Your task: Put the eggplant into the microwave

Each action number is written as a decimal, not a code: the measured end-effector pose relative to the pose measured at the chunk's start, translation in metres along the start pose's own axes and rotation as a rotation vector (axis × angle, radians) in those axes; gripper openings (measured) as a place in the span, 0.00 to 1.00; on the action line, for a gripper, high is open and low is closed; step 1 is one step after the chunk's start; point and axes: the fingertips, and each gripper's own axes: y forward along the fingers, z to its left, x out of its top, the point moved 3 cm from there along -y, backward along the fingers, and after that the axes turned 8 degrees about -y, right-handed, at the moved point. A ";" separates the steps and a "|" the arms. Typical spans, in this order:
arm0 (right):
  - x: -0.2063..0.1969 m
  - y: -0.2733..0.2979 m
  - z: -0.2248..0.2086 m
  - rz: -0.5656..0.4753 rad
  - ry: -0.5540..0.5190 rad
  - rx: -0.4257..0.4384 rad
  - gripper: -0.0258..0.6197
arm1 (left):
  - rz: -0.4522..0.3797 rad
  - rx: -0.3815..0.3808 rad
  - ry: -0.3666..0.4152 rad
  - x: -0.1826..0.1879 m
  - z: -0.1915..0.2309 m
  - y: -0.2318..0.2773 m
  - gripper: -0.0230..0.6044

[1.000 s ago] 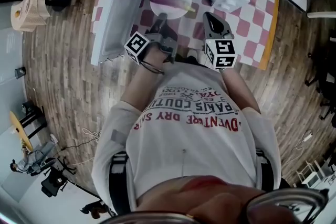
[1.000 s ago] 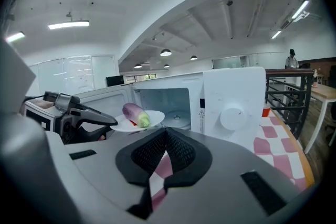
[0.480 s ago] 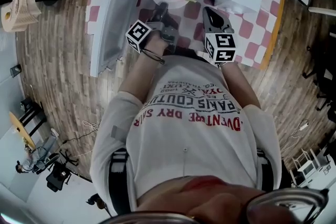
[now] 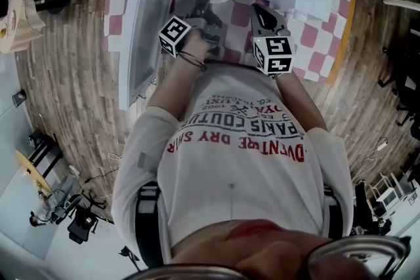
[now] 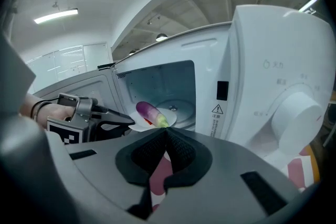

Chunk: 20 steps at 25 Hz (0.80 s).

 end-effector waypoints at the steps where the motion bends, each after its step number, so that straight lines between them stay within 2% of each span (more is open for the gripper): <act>1: -0.001 0.002 0.000 0.005 0.002 0.000 0.06 | 0.005 0.002 0.002 0.001 0.000 0.003 0.09; 11: -0.006 0.013 0.003 0.036 0.023 0.000 0.06 | 0.025 0.043 0.015 0.006 0.001 0.027 0.09; 20: -0.009 0.017 0.007 0.046 0.018 0.011 0.06 | 0.025 0.101 0.057 0.010 0.005 0.041 0.09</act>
